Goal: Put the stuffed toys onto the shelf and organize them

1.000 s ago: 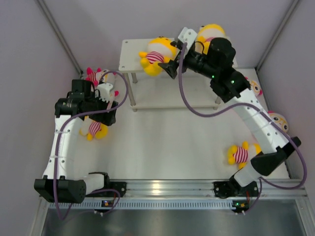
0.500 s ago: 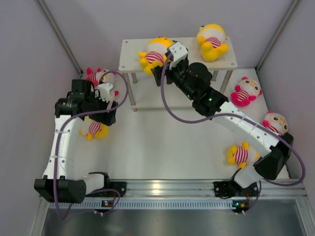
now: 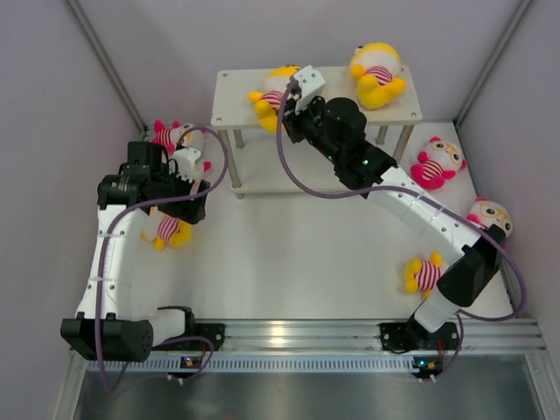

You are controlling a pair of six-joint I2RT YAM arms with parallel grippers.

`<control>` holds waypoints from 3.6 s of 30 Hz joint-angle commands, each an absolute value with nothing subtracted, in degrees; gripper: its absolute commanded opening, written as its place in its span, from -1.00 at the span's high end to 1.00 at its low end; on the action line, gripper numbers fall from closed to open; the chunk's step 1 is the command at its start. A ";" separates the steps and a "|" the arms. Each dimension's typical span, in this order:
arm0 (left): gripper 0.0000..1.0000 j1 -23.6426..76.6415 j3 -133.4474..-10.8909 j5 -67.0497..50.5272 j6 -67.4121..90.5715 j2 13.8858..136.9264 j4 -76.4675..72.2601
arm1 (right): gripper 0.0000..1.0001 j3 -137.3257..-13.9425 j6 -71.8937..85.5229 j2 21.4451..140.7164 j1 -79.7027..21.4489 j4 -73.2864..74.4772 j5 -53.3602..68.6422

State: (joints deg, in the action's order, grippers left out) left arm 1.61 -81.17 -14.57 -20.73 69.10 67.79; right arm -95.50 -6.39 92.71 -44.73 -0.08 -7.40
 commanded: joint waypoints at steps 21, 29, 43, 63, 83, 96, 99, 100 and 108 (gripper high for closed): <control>-0.73 1.41 -80.68 -14.59 -20.83 66.36 68.73 | 0.95 -119.51 -21.45 99.84 -23.73 26.19 41.56; -0.74 1.41 -80.16 -13.54 -21.01 65.65 69.17 | 0.93 -121.99 -20.04 103.45 -18.90 27.34 42.10; -0.74 1.41 -80.24 -14.24 -21.01 66.01 69.17 | 0.01 -122.61 -18.72 102.13 -16.17 26.28 42.89; -0.74 1.41 -80.07 -15.73 -21.01 66.80 69.17 | -0.54 -91.07 18.27 75.24 -12.57 11.61 -2.55; -0.74 1.41 -79.80 -15.12 -20.92 65.74 69.17 | -0.25 -90.09 23.11 81.74 -11.78 3.87 -1.49; -0.74 1.41 -79.98 -14.68 -20.92 65.39 69.52 | 0.75 -93.69 11.45 82.53 -7.13 7.03 14.04; -0.74 1.41 -80.24 -14.33 -21.09 65.48 69.70 | 0.80 -94.48 3.12 81.39 -4.23 12.72 24.14; -0.74 1.41 -80.42 -14.24 -21.09 65.48 69.70 | 0.81 -95.09 1.25 81.39 -3.52 14.75 28.87; -0.74 1.41 -81.04 -14.41 -20.66 65.83 69.87 | 0.81 -103.25 -11.59 85.69 2.11 31.69 44.10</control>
